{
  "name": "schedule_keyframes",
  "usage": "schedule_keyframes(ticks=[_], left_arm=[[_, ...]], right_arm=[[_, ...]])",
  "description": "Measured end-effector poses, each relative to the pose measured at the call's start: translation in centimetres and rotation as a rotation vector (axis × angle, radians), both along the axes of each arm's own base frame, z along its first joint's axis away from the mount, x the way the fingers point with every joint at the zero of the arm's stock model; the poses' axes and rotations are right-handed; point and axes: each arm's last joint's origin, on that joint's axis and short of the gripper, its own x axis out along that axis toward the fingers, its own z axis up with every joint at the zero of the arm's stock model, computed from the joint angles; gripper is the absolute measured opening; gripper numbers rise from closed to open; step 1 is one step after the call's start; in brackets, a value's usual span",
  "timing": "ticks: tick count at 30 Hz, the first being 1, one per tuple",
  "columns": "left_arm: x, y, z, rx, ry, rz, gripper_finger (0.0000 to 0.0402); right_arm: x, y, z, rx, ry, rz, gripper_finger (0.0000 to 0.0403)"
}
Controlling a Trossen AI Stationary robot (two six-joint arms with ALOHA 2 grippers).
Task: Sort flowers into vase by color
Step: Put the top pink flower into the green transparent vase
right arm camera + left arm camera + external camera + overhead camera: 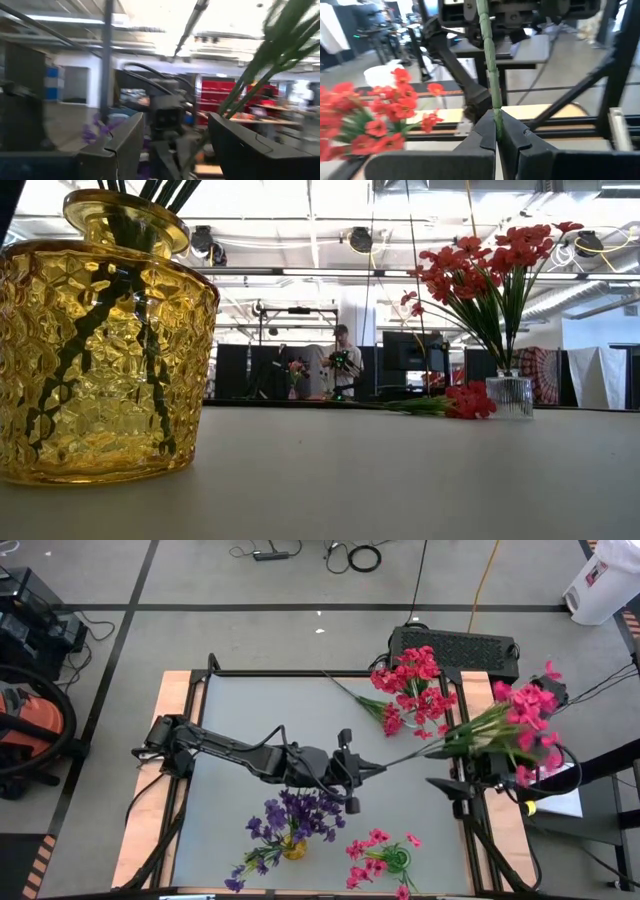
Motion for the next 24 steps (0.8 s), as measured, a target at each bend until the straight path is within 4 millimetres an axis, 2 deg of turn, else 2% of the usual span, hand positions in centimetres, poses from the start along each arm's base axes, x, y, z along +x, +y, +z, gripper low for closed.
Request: schedule_keyframes(ticks=[5, 13, 24], left_arm=[[-0.03, 0.05, 0.24, 0.043, -0.02, 0.051, 0.0002], [-0.06, 0.15, 0.63, 0.11, -0.046, 0.089, 0.0002], [-0.02, -0.18, 0.44, 0.052, -0.037, -0.025, 0.0002]], right_arm=[[0.03, -0.27, -0.11, -0.003, 0.04, -0.098, 0.0215], [0.06, -0.27, -0.21, 0.021, 0.051, -0.101, 0.0215], [-0.25, -0.53, 0.6, 0.005, -0.026, -0.094, 0.0215]])
